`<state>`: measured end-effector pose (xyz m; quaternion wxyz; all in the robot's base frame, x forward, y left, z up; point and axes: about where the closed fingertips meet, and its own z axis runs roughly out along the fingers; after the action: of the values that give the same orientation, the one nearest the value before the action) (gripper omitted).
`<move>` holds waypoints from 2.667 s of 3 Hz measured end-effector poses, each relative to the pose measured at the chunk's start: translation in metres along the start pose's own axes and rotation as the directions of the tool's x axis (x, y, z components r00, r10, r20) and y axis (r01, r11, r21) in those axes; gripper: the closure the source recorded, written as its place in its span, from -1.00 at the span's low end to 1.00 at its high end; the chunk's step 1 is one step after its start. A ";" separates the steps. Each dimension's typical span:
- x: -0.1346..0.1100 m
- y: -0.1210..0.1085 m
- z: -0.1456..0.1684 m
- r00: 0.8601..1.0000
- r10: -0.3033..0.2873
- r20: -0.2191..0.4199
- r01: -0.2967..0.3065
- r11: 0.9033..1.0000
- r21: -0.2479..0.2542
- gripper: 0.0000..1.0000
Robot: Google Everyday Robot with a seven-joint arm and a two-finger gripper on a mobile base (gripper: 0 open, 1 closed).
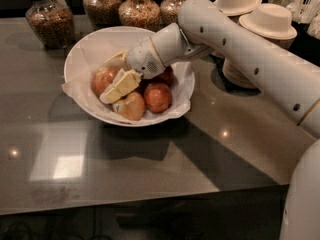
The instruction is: Pick apple from white bowl
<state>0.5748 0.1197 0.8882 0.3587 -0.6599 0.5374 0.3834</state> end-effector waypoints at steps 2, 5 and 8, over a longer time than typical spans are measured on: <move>0.000 0.000 0.000 1.000 0.000 0.000 0.000 1.000 0.000 0.77; -0.054 0.007 -0.033 0.976 -0.134 0.175 0.146 0.987 -0.060 1.00; -0.105 0.027 -0.105 0.946 -0.268 0.184 0.276 0.961 -0.017 1.00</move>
Offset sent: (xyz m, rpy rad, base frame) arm 0.0000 0.0000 0.0000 0.0000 0.0000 0.0000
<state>0.5471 0.0683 1.0275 0.4413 -0.6977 0.3983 0.3997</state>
